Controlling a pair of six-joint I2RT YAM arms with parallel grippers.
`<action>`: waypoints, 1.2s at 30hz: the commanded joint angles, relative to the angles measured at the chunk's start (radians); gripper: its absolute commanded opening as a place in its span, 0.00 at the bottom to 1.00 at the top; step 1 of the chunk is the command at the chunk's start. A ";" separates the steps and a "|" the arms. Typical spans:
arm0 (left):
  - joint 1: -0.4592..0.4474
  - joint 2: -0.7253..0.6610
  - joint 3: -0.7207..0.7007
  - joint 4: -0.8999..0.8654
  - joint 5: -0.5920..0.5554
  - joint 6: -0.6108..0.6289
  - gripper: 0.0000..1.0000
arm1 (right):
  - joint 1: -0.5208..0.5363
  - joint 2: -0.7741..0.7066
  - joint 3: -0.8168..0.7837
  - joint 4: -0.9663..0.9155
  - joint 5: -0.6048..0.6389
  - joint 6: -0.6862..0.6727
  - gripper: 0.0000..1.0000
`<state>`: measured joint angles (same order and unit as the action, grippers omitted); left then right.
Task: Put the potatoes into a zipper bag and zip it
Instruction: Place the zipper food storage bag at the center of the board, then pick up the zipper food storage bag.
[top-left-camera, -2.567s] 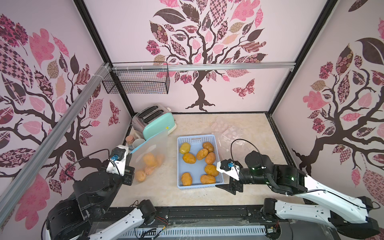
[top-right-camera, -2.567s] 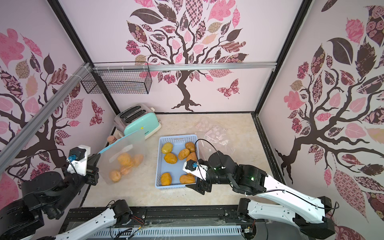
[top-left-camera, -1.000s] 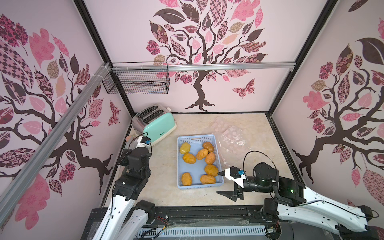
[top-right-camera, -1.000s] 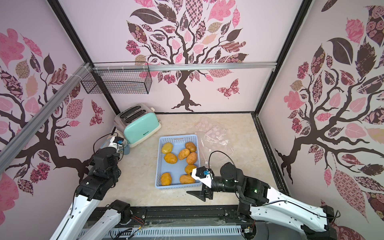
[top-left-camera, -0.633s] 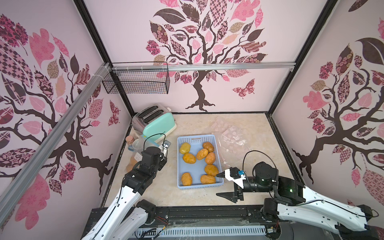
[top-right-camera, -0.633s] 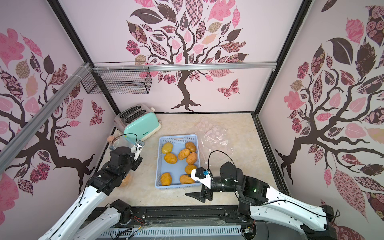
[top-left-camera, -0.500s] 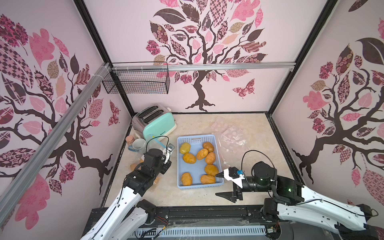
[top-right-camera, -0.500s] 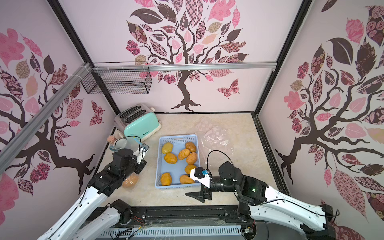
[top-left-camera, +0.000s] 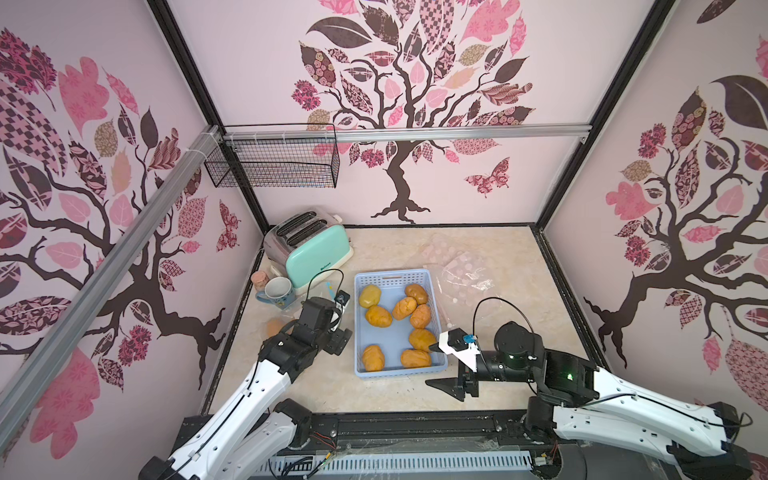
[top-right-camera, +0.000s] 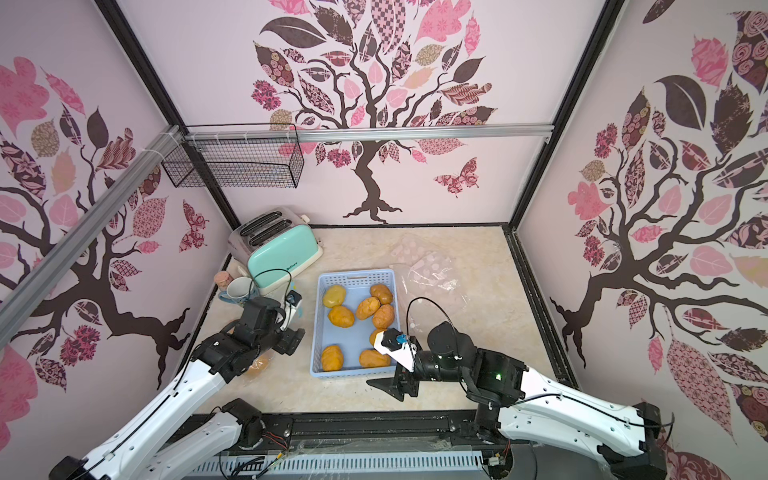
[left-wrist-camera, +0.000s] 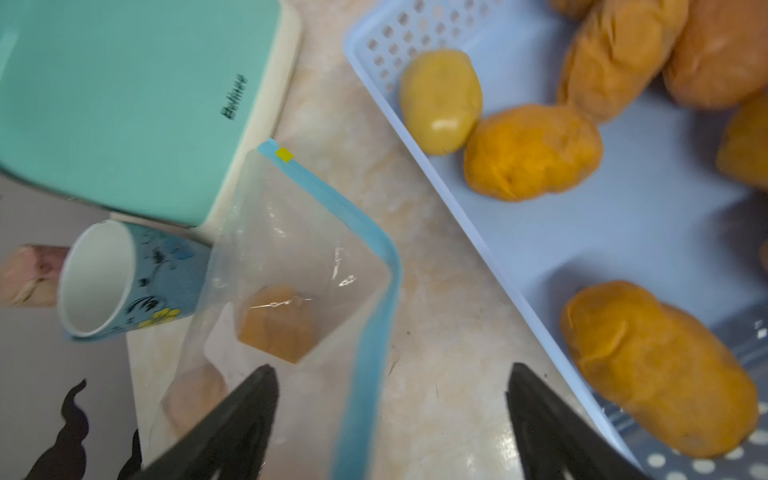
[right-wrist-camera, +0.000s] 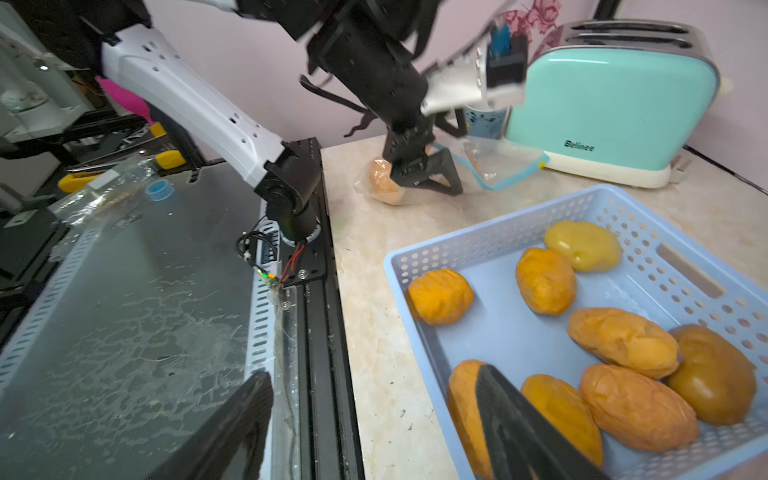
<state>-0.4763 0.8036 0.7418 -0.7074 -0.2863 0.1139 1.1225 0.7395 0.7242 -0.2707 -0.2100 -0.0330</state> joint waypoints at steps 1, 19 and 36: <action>0.001 -0.121 0.082 0.089 -0.096 -0.272 0.98 | -0.003 0.019 0.050 -0.025 0.194 0.070 0.82; 0.001 -0.391 -0.012 -0.030 0.177 -0.422 0.92 | -0.400 0.250 0.156 -0.158 0.435 0.204 0.84; 0.002 -0.345 -0.009 -0.051 0.234 -0.421 0.89 | -0.546 0.678 0.110 0.022 0.322 0.262 0.67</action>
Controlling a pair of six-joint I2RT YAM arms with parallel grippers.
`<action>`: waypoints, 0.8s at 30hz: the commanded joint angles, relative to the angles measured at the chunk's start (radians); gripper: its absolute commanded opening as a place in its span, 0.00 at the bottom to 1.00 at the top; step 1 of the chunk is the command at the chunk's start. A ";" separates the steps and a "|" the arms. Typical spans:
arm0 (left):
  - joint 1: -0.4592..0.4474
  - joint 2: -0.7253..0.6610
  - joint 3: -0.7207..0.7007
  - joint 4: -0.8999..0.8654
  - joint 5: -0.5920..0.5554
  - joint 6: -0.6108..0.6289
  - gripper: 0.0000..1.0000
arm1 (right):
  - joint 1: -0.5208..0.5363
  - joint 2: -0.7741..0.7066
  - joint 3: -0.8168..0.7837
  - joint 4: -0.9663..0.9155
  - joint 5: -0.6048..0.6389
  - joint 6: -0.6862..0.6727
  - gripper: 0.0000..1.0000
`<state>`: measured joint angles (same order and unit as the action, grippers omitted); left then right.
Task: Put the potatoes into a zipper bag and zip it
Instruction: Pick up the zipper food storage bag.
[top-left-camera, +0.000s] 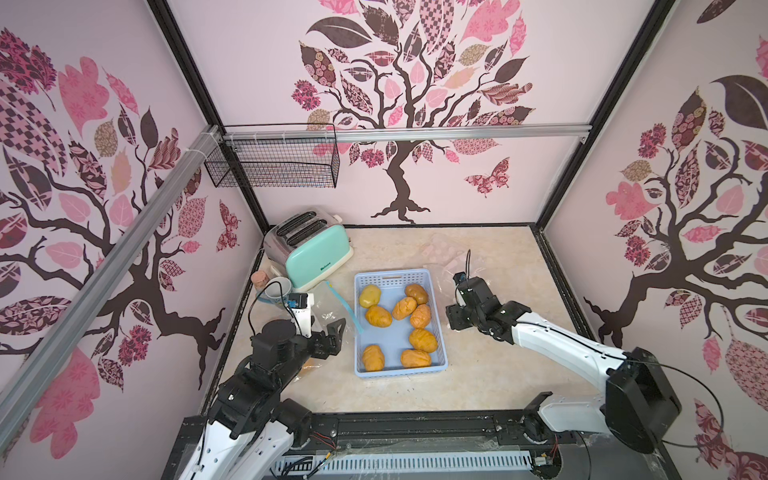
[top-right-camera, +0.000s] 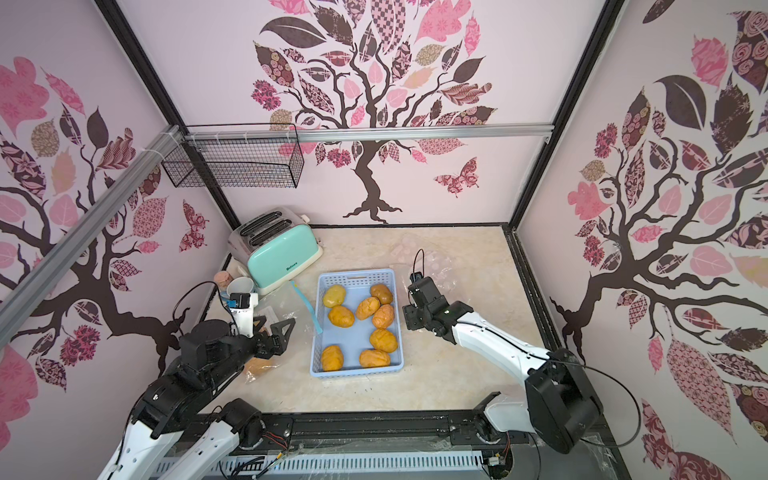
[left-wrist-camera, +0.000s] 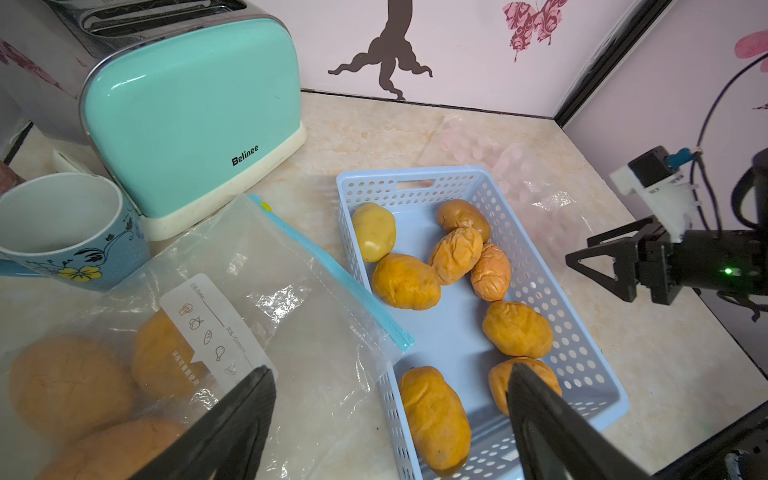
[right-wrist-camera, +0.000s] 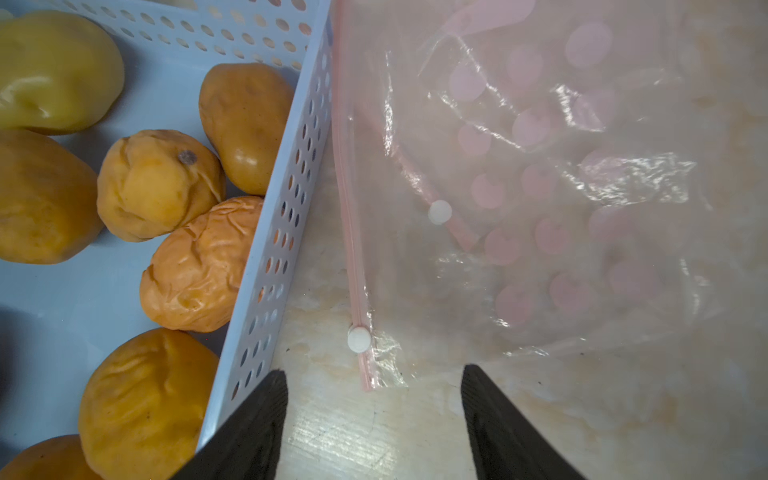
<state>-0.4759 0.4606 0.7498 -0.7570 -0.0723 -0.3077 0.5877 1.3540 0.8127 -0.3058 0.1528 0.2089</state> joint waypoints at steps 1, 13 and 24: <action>0.001 -0.003 -0.018 -0.002 0.026 0.001 0.89 | -0.012 0.096 0.031 0.065 -0.044 0.017 0.66; 0.002 0.015 -0.021 -0.002 0.034 0.000 0.89 | -0.039 0.268 0.076 0.205 -0.041 -0.005 0.56; 0.000 0.023 -0.023 -0.002 0.035 -0.001 0.89 | -0.059 0.390 0.167 0.226 -0.044 -0.030 0.43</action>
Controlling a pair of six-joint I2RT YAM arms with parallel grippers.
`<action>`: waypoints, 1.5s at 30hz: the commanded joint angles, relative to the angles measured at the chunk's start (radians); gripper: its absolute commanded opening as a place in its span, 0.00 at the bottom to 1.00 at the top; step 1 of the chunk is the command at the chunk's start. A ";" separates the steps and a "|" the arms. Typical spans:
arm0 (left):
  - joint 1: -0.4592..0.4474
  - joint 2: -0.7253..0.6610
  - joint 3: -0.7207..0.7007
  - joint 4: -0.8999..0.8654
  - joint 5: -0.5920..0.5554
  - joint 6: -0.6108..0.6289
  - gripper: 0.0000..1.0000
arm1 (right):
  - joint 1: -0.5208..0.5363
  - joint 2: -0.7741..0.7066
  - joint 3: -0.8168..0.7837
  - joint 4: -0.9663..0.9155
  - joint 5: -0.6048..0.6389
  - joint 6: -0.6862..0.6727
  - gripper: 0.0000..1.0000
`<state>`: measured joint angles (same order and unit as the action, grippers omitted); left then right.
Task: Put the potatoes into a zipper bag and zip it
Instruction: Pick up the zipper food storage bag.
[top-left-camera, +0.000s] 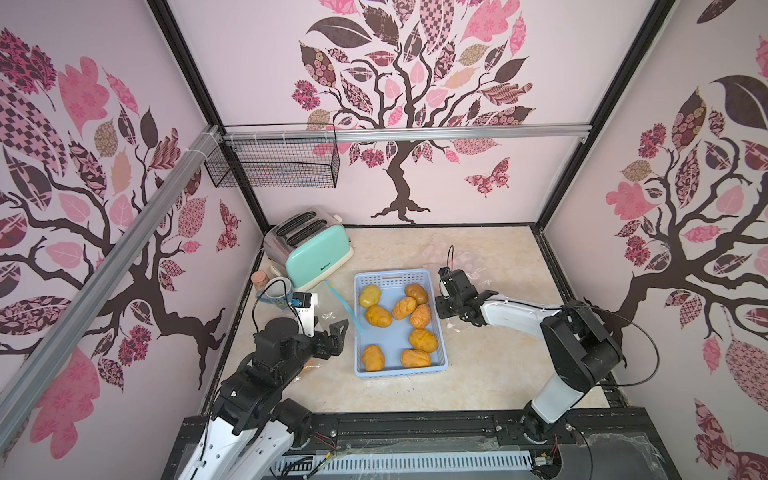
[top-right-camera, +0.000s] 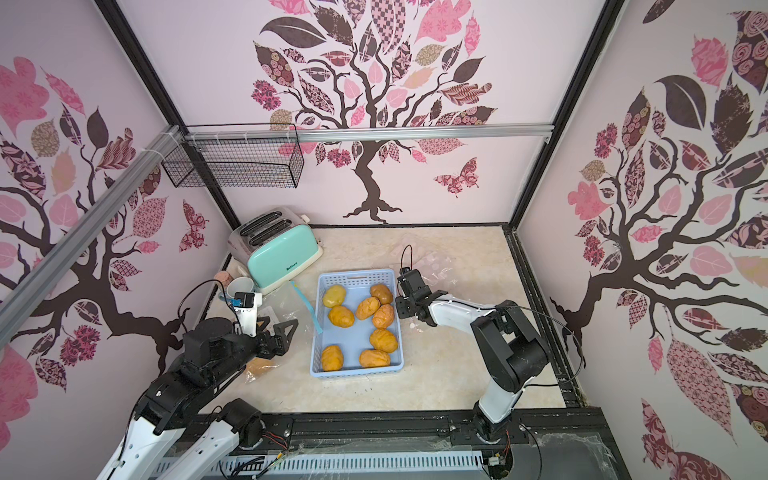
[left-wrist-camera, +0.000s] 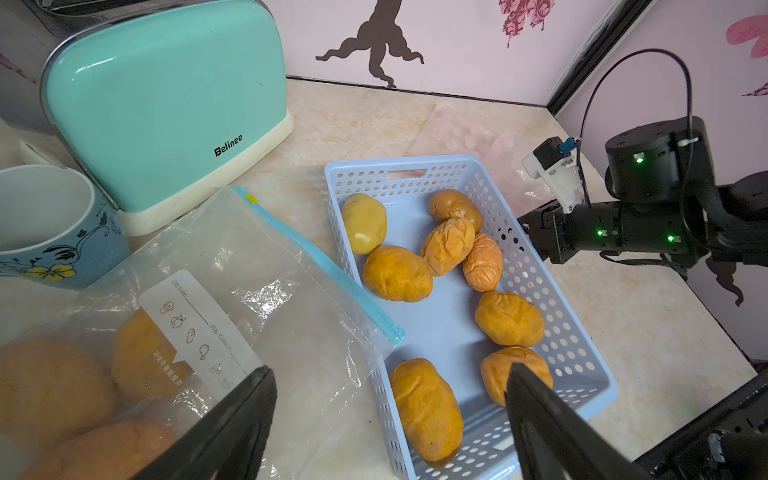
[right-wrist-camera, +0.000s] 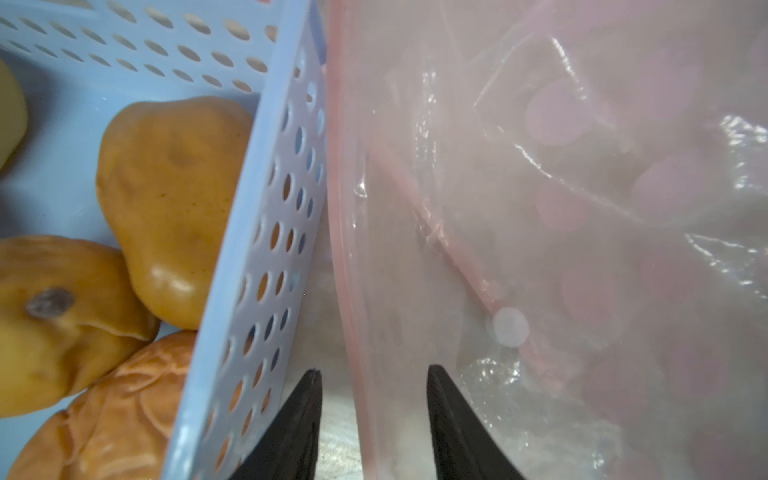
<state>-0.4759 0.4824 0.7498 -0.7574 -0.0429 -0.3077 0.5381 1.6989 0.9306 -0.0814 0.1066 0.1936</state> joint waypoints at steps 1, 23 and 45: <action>0.001 0.001 -0.023 -0.001 0.006 -0.001 0.89 | -0.010 0.054 0.057 0.002 0.004 -0.017 0.43; 0.000 0.008 -0.027 -0.007 -0.019 -0.008 0.89 | -0.048 0.013 -0.074 0.189 0.025 0.014 0.08; -0.001 0.133 0.082 0.062 0.264 0.019 0.84 | -0.072 -0.775 -0.287 0.179 -0.308 0.280 0.00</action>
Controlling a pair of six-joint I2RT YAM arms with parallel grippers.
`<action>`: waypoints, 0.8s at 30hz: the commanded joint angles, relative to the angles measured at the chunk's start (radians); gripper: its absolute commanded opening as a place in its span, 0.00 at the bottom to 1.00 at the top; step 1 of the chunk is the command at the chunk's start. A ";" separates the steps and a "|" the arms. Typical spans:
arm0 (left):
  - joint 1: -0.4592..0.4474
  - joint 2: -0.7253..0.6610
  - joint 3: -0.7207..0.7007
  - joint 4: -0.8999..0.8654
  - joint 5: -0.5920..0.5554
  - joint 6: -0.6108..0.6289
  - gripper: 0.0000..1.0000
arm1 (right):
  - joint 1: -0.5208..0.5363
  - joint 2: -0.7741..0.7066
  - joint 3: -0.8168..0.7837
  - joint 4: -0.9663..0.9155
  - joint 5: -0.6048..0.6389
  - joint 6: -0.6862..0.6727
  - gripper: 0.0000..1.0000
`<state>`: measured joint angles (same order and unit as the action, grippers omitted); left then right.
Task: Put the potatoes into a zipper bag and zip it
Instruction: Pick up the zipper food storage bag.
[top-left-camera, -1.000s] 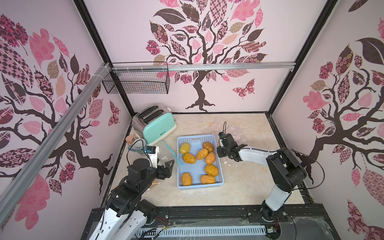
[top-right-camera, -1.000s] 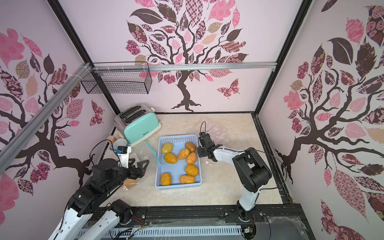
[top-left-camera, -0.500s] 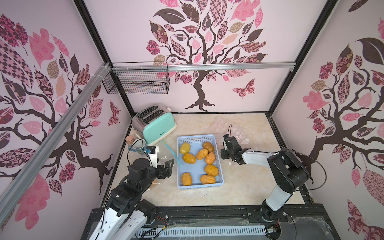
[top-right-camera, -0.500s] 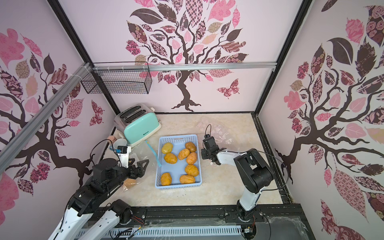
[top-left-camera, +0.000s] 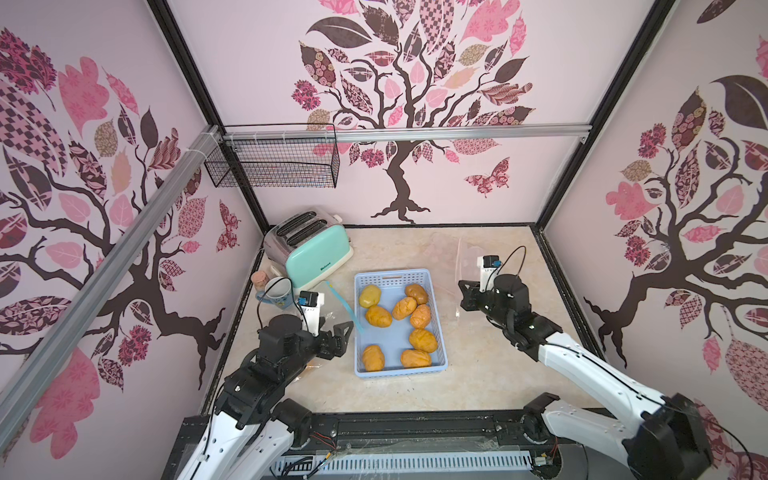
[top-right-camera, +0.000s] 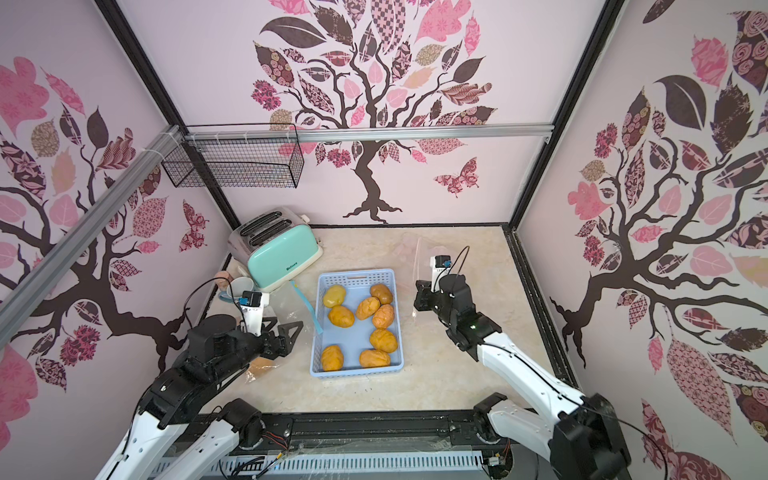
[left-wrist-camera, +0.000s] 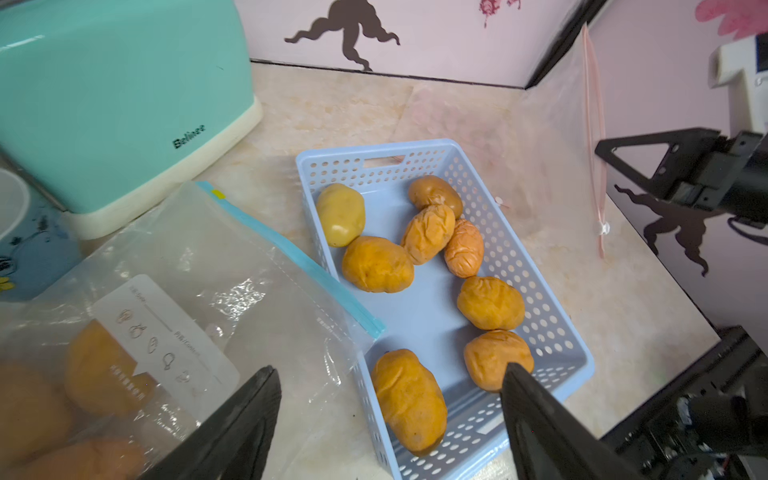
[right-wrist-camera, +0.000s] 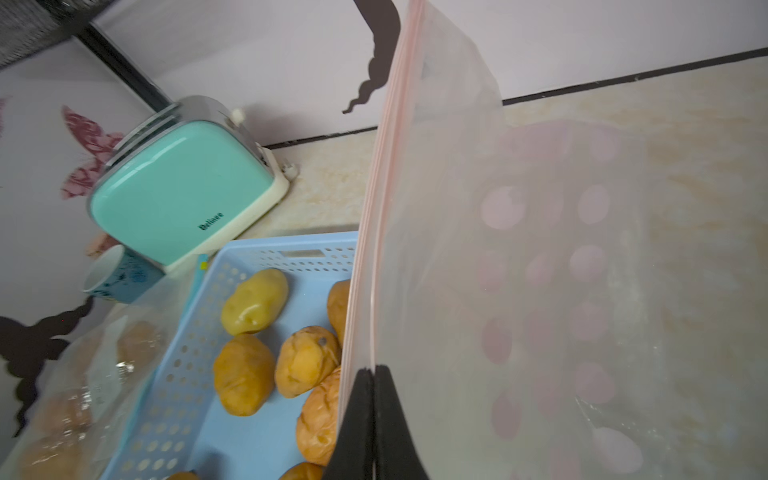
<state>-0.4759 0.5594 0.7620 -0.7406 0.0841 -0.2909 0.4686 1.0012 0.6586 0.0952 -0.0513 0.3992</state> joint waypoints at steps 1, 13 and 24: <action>0.000 0.084 0.080 0.071 0.180 -0.023 0.83 | -0.002 -0.109 -0.032 0.025 -0.202 0.110 0.00; -0.379 0.497 0.239 0.326 -0.096 -0.235 0.79 | 0.023 -0.123 -0.237 0.353 -0.439 0.366 0.00; -0.473 0.797 0.349 0.493 -0.169 -0.346 0.78 | 0.043 -0.127 -0.255 0.344 -0.400 0.349 0.00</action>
<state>-0.9226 1.3418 1.0607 -0.3225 -0.0364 -0.6022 0.5041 0.8791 0.4007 0.4168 -0.4564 0.7528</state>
